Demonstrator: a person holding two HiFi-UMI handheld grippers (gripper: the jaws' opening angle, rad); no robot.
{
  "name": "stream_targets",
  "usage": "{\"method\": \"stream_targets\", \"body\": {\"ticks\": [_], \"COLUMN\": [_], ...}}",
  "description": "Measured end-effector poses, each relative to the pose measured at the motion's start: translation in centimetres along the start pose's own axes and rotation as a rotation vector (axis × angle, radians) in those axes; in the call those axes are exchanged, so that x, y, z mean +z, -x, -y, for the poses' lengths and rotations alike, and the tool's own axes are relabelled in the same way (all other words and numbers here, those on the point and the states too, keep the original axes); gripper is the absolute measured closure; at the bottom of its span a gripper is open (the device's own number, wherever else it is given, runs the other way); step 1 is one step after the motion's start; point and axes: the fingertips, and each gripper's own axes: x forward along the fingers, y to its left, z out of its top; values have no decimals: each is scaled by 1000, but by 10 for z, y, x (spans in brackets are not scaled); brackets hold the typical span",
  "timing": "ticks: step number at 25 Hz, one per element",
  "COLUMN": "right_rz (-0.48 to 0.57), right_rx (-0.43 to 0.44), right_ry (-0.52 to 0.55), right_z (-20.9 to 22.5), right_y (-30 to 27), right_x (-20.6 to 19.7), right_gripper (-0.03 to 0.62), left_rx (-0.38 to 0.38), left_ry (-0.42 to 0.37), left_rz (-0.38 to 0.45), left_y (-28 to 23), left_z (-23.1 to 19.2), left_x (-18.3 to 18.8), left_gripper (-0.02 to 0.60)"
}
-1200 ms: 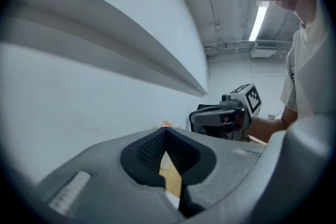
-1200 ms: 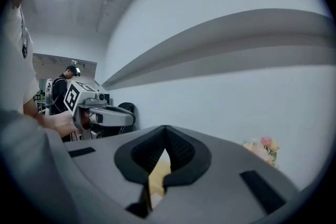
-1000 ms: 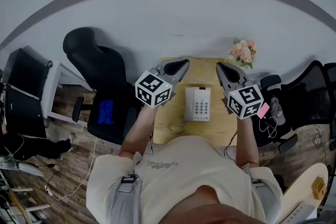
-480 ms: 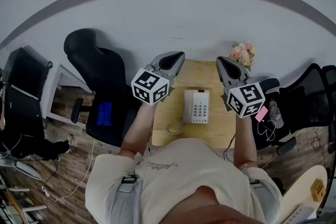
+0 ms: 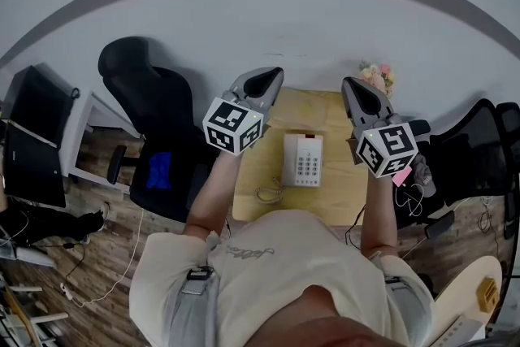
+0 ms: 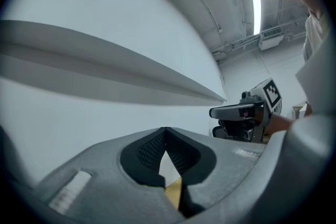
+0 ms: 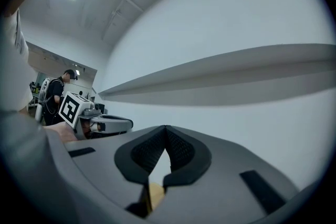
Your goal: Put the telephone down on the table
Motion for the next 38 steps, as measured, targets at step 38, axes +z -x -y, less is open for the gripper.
{"method": "stream_targets", "body": {"ticks": [38], "right_rz": [-51], "right_rx": [-10], "right_ry": [-9], "right_z": [-1], "right_y": [-5], "right_x": [-39], "right_gripper": [592], "left_rx": [34], "left_ry": [58], "left_rz": [-25], "left_y": [5], "left_z": [-8], "left_x": [-32], "left_gripper": [566]}}
